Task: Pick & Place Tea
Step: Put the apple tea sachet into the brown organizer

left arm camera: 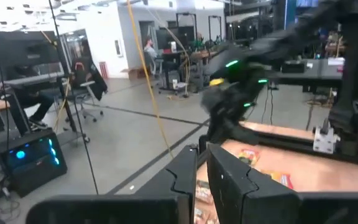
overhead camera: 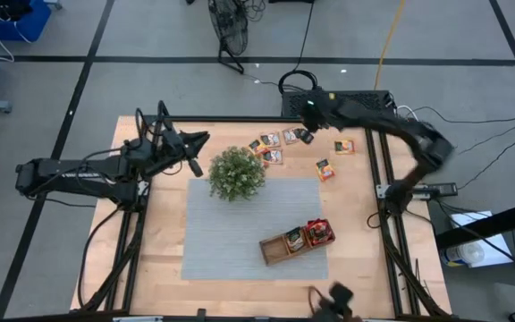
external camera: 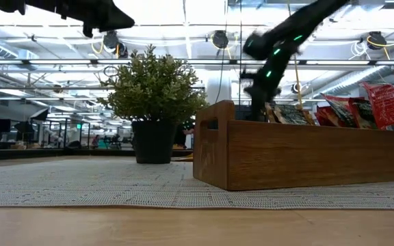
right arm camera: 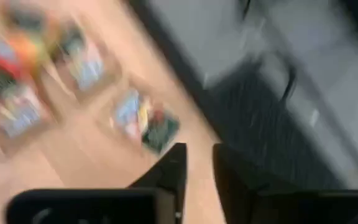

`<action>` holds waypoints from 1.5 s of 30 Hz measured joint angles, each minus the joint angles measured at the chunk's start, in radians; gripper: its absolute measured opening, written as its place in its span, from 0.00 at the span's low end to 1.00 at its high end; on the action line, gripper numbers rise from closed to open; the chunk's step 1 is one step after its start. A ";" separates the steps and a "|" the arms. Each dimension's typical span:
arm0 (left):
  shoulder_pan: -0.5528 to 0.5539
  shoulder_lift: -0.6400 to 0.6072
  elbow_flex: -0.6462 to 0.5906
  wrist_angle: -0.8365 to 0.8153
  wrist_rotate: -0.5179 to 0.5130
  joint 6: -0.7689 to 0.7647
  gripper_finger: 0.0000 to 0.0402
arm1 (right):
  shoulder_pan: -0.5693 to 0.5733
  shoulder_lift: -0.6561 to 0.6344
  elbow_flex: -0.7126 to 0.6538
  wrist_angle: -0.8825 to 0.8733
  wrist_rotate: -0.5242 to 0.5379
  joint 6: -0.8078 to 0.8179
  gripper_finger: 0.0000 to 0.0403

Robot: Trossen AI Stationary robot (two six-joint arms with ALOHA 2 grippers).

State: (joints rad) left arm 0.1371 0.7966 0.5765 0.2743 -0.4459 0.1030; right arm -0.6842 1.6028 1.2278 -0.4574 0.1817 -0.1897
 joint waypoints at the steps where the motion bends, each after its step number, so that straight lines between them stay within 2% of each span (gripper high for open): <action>1: 0.000 0.005 -0.001 -0.004 0.000 -0.001 0.12 | -0.014 0.072 0.067 -0.080 -0.003 0.001 0.19; 5: 0.000 0.023 -0.001 -0.024 0.000 -0.001 0.12 | -0.037 0.305 0.327 -0.328 -0.004 0.046 0.38; 8: 0.000 0.039 -0.001 -0.028 0.000 -0.001 0.12 | -0.036 0.415 0.462 -0.408 -0.075 0.120 0.53; 11: 0.000 0.058 -0.001 -0.044 0.000 0.000 0.12 | -0.024 0.489 0.526 -0.422 -0.168 0.181 0.66; 15: 0.000 0.081 -0.001 -0.059 0.000 0.000 0.12 | -0.017 0.538 0.565 -0.408 -0.193 0.236 0.75; 30: 0.000 0.110 -0.001 -0.061 0.000 0.000 0.12 | 0.001 0.605 0.564 -0.362 -0.177 0.347 0.74; 34: 0.000 0.110 -0.001 -0.062 0.000 -0.001 0.12 | 0.014 0.606 0.564 -0.385 -0.083 0.341 0.73; 37: 0.000 0.110 -0.001 -0.061 0.000 -0.001 0.12 | 0.004 0.606 0.564 -0.451 -0.058 0.335 0.72; 45: 0.000 0.110 -0.001 -0.060 0.000 -0.012 0.12 | -0.042 0.604 0.500 -0.441 -0.191 0.335 0.71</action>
State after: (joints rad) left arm 0.1371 0.9062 0.5751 0.2138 -0.4458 0.0906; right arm -0.7264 2.2068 1.7281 -0.8982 -0.0097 0.1456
